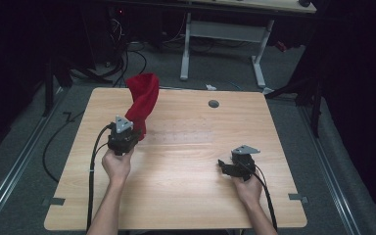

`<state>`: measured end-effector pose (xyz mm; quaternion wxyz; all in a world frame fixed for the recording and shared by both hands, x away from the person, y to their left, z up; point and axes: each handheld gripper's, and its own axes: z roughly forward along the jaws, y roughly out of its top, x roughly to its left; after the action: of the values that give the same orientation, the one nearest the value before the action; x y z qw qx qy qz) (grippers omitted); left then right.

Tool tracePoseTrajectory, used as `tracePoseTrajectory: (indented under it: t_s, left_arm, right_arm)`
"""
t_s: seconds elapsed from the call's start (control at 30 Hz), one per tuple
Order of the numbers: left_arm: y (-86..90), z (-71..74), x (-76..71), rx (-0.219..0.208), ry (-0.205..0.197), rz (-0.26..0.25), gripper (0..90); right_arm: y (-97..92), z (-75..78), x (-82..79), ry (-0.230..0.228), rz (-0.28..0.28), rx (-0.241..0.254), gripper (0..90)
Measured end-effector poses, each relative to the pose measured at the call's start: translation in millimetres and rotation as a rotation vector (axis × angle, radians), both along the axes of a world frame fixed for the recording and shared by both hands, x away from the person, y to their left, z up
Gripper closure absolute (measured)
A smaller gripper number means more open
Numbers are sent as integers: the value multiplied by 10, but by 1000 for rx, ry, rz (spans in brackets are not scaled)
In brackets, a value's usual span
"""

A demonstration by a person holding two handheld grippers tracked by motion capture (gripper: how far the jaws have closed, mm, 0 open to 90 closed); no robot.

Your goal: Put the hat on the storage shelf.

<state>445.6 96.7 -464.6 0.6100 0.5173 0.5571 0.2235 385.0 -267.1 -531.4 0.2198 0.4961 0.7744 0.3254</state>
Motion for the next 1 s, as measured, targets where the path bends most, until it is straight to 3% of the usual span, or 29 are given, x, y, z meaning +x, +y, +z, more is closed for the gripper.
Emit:
tracePoseTrajectory:
  t_s: [0.13, 0.3, 0.6, 0.73, 0.87, 1.0]
  left_arm:
    - [38, -38, 39, -46, -2, 5, 854]
    - [79, -78, 37, -60, 0, 1, 849]
    - [163, -121, 12, -80, 45, -17, 822]
    - [189, -161, -18, -70, 64, -10, 735]
    - [238, -174, -36, -61, 79, 16, 577]
    - [236, -144, -85, -41, 73, 4, 485]
  right_arm:
    - [0, 0, 0, 0, 0, 0, 326]
    - [0, 0, 0, 0, 0, 0, 326]
    - [0, 0, -1, 1, 0, 0, 326]
    - [0, 0, 0, 1, 0, 0, 326]
    - [0, 0, -1, 1, 0, 0, 326]
    - [0, 0, 0, 0, 0, 0, 326]
